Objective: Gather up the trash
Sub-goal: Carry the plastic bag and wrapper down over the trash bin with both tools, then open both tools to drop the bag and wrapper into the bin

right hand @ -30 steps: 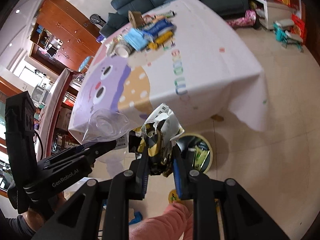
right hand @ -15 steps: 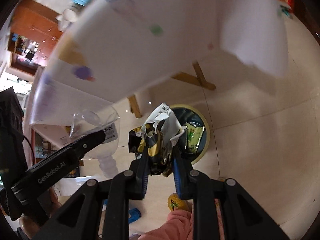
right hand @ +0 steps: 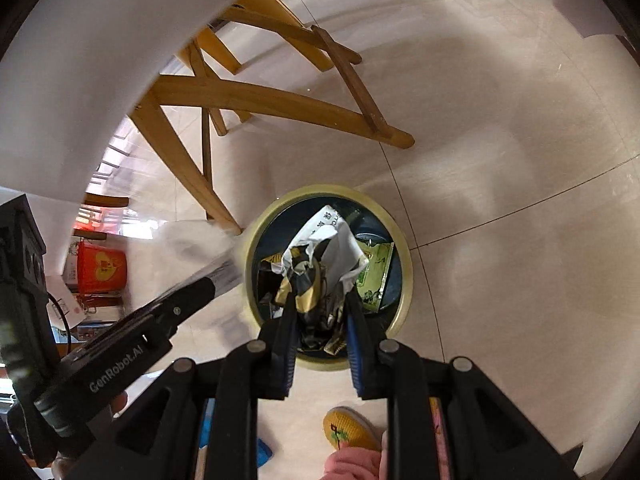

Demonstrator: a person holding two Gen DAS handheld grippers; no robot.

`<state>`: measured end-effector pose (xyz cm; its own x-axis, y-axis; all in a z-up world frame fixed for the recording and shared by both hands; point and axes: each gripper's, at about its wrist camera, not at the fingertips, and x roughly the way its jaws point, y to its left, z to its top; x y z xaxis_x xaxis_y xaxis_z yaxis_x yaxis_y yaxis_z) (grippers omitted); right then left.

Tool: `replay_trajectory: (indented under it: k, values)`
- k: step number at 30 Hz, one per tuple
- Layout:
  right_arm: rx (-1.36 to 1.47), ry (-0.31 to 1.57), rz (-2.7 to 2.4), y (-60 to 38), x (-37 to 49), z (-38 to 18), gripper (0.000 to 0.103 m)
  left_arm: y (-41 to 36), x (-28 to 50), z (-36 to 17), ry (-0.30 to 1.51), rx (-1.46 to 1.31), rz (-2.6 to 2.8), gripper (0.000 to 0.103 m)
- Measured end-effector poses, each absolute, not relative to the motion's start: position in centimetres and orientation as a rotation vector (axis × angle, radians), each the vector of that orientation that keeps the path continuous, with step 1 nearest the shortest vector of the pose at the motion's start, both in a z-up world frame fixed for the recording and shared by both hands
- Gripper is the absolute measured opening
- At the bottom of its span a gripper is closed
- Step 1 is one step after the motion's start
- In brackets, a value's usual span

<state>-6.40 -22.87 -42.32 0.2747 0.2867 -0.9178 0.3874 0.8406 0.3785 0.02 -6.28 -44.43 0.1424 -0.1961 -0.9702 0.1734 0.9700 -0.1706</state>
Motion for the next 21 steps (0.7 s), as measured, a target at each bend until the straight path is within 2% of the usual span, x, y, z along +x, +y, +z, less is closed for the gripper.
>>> replay_trajectory:
  k: [1,2,3,4,17,19,20,21]
  values:
    - [0.611,1.318,-0.073,-22.7,-6.4,-42.4,0.022,-6.2,0.0,-44.6,1.396,-0.013,-0.260,0.062]
    - [0.607,1.321,-0.070,-22.6,-6.3,-42.7,0.022,-6.2,0.1,-44.5,1.394,-0.010,-0.255,0.074]
    - [0.603,1.320,-0.067,-22.3,-6.4,-42.7,0.022,-6.1,0.1,-44.7,1.391,-0.009,-0.252,0.080]
    - [0.595,1.320,-0.065,-22.1,-6.4,-42.7,0.022,-5.8,0.2,-44.8,1.389,-0.010,-0.246,0.082]
    - [0.549,1.320,0.024,-19.0,-3.9,-42.0,0.028,-2.3,-0.4,-41.1,1.316,0.056,-0.121,0.083]
    - [0.543,1.327,0.032,-18.5,-3.6,-41.8,0.035,-2.0,-0.5,-40.5,1.300,0.063,-0.102,0.083]
    - [0.536,1.327,0.025,-18.3,-3.5,-41.6,0.046,-1.8,-0.6,-39.9,1.289,0.061,-0.091,0.081]
    - [0.532,1.324,0.019,-18.2,-3.5,-41.4,0.051,-1.6,-0.7,-39.6,1.285,0.060,-0.084,0.081]
